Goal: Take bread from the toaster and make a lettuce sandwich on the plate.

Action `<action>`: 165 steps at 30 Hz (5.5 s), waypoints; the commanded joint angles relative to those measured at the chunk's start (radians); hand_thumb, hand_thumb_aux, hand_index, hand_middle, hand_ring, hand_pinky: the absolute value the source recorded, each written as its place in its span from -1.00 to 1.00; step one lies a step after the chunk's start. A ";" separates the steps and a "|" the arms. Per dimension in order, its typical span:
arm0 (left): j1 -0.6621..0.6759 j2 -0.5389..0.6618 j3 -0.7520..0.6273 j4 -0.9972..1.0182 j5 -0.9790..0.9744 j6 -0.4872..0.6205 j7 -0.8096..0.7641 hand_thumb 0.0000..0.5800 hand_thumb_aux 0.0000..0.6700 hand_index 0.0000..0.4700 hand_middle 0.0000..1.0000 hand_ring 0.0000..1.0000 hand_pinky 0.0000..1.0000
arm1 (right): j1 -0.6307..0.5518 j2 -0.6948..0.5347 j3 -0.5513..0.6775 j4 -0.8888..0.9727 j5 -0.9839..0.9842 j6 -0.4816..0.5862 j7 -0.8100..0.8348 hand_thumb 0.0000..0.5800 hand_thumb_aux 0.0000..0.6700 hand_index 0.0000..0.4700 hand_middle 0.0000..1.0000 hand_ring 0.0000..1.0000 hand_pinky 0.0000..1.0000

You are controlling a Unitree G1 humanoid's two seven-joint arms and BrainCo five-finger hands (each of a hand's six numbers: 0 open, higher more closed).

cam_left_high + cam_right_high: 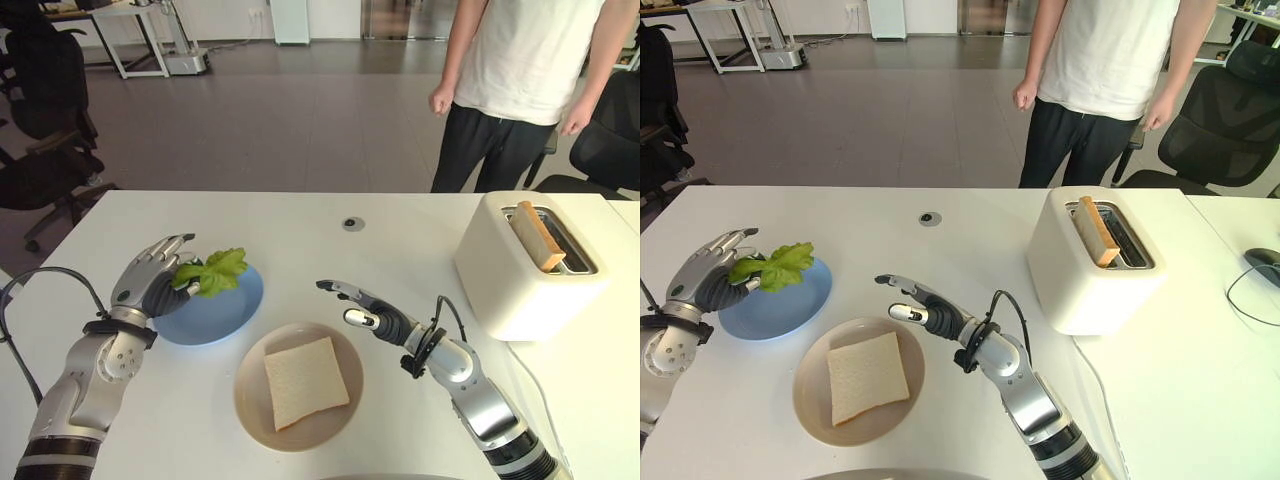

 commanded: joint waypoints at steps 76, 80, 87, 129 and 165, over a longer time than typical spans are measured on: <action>0.257 -0.507 -0.276 -0.265 -0.522 -0.306 -0.334 -1.00 -1.00 -1.00 -1.00 -1.00 -1.00 | 0.032 -0.380 -0.786 0.121 0.005 0.021 -0.123 1.00 1.00 1.00 -1.00 -1.00 -1.00; 0.255 -0.507 -0.271 -0.264 -0.514 -0.311 -0.328 -1.00 -1.00 -1.00 -1.00 -1.00 -1.00 | -0.074 -0.363 -0.947 0.148 0.264 0.158 -0.099 1.00 1.00 1.00 -1.00 -1.00 -1.00; 0.265 -0.487 -0.202 -0.284 -0.525 -0.339 -0.314 -1.00 -1.00 -1.00 -1.00 -1.00 -1.00 | -0.118 -0.359 -0.976 -0.022 0.631 0.436 0.030 1.00 1.00 1.00 -1.00 -1.00 -1.00; 0.526 -0.255 0.031 -0.291 0.204 -0.618 -0.384 -1.00 -1.00 -1.00 -1.00 -1.00 -1.00 | -0.201 -0.064 0.119 0.126 0.153 0.297 0.283 1.00 1.00 1.00 -1.00 -1.00 -1.00; 0.650 0.084 0.136 0.126 -0.215 -0.659 -0.550 1.00 1.00 1.00 1.00 1.00 1.00 | 0.270 -0.473 0.055 -0.105 -0.253 -0.411 0.339 1.00 1.00 1.00 1.00 1.00 1.00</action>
